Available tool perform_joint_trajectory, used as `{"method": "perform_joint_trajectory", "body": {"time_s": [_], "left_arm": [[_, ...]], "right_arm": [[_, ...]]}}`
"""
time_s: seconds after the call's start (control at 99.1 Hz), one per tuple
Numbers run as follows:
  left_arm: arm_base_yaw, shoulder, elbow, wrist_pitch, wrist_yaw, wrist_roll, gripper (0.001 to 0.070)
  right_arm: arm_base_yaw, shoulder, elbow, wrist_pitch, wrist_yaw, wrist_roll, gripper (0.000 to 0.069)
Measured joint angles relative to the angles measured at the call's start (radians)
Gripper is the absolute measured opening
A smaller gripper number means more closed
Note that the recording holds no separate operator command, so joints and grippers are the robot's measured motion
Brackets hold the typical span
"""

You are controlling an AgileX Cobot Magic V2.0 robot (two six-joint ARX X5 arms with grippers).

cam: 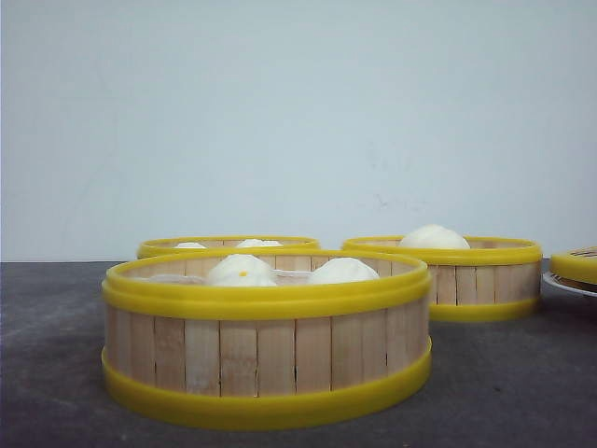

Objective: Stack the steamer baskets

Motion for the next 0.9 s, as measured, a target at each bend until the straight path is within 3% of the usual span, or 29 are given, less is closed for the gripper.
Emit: {"method": "perform_joint_trajectory", "body": {"time_s": [0.151,0.242,0.323,0.383,0.454,0.535,0.898], "left_arm": [[0.000,0.121,0.170,-0.037,0.033,0.059,0.0049],[0.000,0.166,0.209,-0.059,0.055,0.090,0.0183],[-0.002,0.194,0.209,-0.073,0.066,0.105,0.0341],[-0.009,0.222,0.209,-0.077,0.069,0.112,0.0401],[-0.018,0.256,0.209,-0.078,0.082,0.114,0.0418],[-0.034,0.296,0.209,-0.081,0.084,0.114,0.0424],[-0.108,0.662,0.421,-0.158,0.084,0.154,0.0394]], "right_arm": [[0.008,0.119,0.190,-0.109,-0.008,-0.136,0.0009],[0.018,0.149,0.224,-0.126,-0.028,-0.170,0.0026],[0.029,0.162,0.226,-0.131,-0.050,-0.184,0.0152],[0.037,0.171,0.226,-0.132,-0.053,-0.187,0.0286],[0.043,0.177,0.226,-0.131,-0.057,-0.189,0.0403],[0.050,0.178,0.226,-0.128,-0.060,-0.189,0.0459],[0.070,0.203,0.226,-0.094,-0.060,-0.190,0.0479]]}}
